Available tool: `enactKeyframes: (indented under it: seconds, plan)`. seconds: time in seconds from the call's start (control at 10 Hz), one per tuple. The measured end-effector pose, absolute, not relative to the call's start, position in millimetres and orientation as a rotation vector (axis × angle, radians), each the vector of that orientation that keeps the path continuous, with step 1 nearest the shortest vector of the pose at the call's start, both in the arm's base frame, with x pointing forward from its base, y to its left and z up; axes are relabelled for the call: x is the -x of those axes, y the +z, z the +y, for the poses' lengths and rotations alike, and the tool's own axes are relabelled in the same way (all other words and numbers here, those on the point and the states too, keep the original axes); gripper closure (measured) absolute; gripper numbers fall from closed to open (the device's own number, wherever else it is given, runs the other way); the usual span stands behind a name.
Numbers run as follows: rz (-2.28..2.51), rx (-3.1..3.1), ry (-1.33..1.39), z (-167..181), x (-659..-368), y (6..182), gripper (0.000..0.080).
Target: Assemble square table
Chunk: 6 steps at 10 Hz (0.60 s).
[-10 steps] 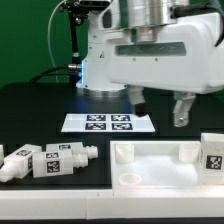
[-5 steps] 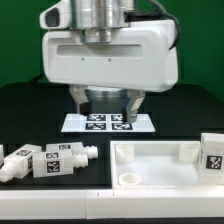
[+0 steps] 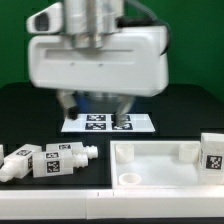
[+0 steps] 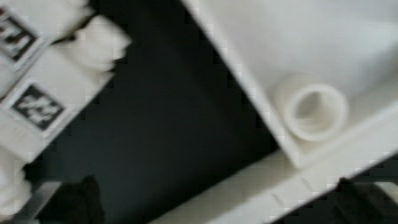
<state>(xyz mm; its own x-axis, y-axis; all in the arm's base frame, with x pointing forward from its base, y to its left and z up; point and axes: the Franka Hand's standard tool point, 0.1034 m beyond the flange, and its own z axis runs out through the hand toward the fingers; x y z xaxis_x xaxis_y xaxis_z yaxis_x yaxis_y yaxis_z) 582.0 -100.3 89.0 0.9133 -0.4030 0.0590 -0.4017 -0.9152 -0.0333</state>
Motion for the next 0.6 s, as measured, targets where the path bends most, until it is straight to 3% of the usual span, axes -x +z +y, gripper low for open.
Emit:
enactKeyframes:
  seconds: [0.2, 0.6]
  plan:
    - [0.59, 3.088, -0.141, -130.6, -570.5, 78.8, 0.0151]
    - [0.599, 3.085, -0.134, -127.0, -571.3, 79.1, 0.0151]
